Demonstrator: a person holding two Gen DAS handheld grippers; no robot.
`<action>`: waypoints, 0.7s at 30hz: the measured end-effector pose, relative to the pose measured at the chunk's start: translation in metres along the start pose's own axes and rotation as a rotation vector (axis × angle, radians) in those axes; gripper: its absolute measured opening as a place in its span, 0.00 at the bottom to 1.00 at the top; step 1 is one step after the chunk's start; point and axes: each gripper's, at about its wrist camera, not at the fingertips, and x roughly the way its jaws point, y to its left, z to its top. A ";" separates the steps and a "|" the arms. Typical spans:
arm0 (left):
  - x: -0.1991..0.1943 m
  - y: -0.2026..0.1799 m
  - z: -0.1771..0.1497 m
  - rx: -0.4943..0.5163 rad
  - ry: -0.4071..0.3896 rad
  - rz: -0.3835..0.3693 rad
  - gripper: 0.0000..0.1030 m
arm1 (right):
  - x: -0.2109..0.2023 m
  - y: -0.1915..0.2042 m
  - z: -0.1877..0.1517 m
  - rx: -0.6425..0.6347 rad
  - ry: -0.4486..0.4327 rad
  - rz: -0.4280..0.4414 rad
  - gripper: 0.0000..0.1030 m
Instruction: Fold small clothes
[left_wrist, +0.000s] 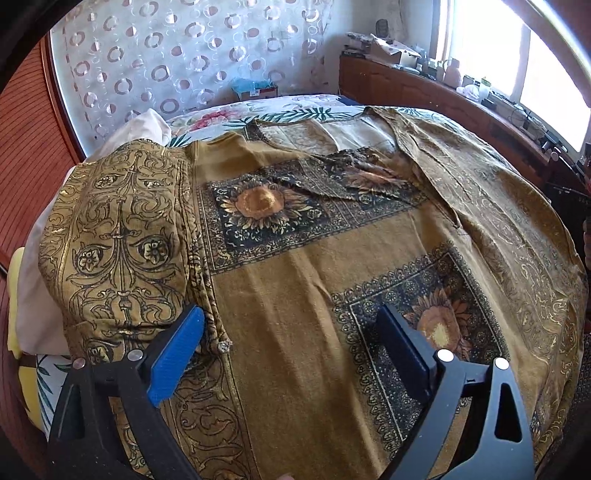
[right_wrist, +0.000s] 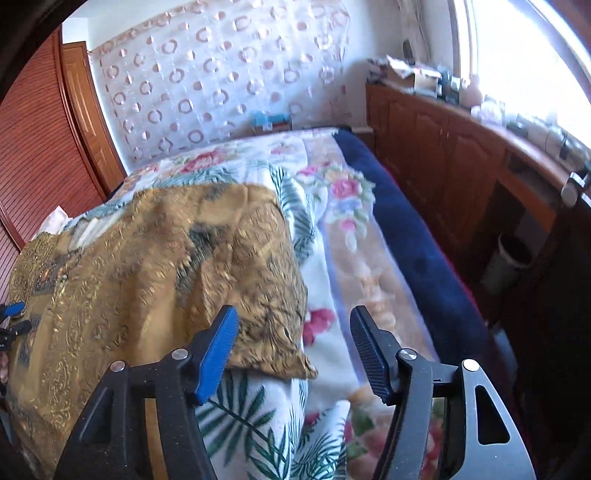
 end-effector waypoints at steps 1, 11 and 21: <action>0.000 0.000 0.000 0.000 0.000 0.000 0.92 | 0.004 -0.002 0.002 0.009 0.017 0.019 0.60; 0.000 0.001 0.000 -0.002 0.001 -0.002 0.92 | 0.008 -0.026 0.011 0.048 0.060 0.143 0.08; -0.001 0.002 0.000 0.005 -0.004 0.011 0.92 | -0.025 0.023 0.038 -0.129 -0.107 0.059 0.02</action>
